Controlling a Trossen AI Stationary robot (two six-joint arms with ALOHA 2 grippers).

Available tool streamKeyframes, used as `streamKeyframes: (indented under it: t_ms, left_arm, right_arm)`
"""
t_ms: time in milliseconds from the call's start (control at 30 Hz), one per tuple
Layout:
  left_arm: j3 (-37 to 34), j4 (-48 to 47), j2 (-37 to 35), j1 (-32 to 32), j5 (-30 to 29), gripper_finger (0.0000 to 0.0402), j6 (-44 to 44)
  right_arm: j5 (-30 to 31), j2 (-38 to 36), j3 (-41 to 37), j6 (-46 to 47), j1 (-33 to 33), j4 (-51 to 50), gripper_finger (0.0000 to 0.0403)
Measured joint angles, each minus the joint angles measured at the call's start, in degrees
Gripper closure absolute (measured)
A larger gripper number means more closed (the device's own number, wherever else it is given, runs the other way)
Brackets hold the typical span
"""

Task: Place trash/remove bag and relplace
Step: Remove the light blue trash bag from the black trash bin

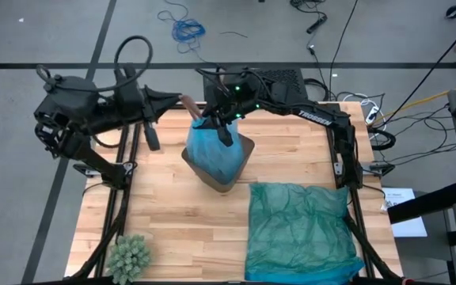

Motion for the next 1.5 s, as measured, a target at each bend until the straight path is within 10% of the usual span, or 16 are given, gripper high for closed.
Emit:
streamKeyframes:
  t_ms: [800, 1500]
  left_arm:
    - [0.13, 4.61, -5.29, -0.69, -3.45, 0.0401, 4.83]
    - [0.13, -13.59, -7.44, -0.66, -8.47, 0.0401, -28.09]
  right_arm:
    - [0.39, 0.54, -0.21, 1.58, -0.15, -0.44, 0.0398]
    - [0.31, -9.98, -0.10, 6.75, -2.76, 24.30, 0.0403]
